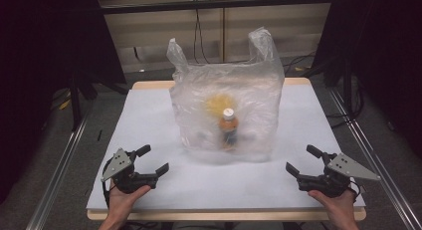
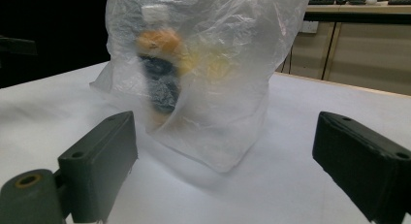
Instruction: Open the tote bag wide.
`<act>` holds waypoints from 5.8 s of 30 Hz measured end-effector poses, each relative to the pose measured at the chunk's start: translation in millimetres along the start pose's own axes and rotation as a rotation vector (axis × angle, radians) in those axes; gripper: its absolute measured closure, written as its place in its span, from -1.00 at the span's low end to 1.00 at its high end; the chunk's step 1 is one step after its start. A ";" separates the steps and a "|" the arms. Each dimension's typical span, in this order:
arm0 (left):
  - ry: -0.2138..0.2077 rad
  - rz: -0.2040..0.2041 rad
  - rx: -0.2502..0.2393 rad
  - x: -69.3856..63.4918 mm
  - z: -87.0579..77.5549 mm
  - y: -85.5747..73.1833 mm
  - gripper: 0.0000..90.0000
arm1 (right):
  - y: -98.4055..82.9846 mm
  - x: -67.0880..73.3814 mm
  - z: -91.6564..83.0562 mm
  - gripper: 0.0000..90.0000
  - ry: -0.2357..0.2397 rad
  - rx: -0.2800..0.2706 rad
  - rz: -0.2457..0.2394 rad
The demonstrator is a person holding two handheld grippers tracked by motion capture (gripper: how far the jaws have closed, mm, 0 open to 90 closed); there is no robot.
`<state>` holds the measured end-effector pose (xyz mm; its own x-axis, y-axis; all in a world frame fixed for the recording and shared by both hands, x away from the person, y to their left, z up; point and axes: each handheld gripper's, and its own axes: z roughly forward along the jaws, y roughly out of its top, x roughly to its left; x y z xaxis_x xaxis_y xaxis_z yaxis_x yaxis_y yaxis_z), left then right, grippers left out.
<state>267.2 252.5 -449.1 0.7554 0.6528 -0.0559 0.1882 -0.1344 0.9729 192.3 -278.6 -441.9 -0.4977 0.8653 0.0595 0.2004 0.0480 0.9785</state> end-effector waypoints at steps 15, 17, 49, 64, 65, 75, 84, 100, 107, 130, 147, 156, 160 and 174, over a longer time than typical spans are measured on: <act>-0.050 -0.019 0.044 -2.1 6.7 -0.9 -0.59 | -2.4 0.3 8.9 -0.40 0.016 0.056 -0.012; -0.060 0.002 0.051 -0.7 6.1 0.4 -0.43 | -2.0 0.6 10.4 -0.24 0.026 0.056 -0.007; -0.252 -0.046 0.083 -7.3 16.5 20.8 1.00 | 25.9 2.7 24.1 1.00 0.227 0.066 -0.021; -0.256 -0.036 0.075 -5.2 30.4 38.5 1.00 | 48.3 4.8 43.3 1.00 0.279 0.077 -0.004; -0.262 -0.039 0.066 -5.0 31.9 40.2 1.00 | 49.7 4.6 45.2 1.00 0.275 0.071 -0.008; -0.251 -0.023 0.041 -2.0 48.8 61.9 1.00 | 72.7 0.8 63.8 1.00 0.307 0.028 0.011; -0.246 -0.011 0.034 2.3 72.5 81.9 1.00 | 96.7 -9.8 84.4 1.00 0.303 0.014 0.021; -0.243 -0.009 0.002 14.8 100.1 124.1 0.99 | 132.6 -11.7 118.9 1.00 0.330 0.039 -0.008; -0.239 -0.006 -0.010 21.9 110.9 144.2 1.00 | 156.6 -11.4 139.1 1.00 0.335 0.026 -0.018; -0.207 -0.022 -0.040 46.7 137.6 205.0 1.00 | 214.2 -27.2 188.3 1.00 0.255 0.067 -0.016; -0.137 -0.020 0.065 65.6 184.8 226.6 0.98 | 235.4 -33.0 227.8 1.00 0.227 0.129 -0.028; -0.208 -0.007 0.122 56.6 192.1 204.8 1.00 | 214.6 -29.1 233.4 1.00 0.254 0.225 -0.058; -0.223 0.006 0.148 49.0 189.7 196.3 1.00 | 199.7 -26.8 229.2 1.00 0.262 0.245 -0.050; -0.288 0.040 0.217 23.2 192.0 163.1 1.00 | 160.8 -14.9 222.7 1.00 0.305 0.289 -0.047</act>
<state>435.9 102.6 -334.8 0.9050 0.4109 -0.1100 0.2605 -0.3308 0.9070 419.8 -172.6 -329.4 -0.7301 0.6738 0.1139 0.3782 0.2596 0.8885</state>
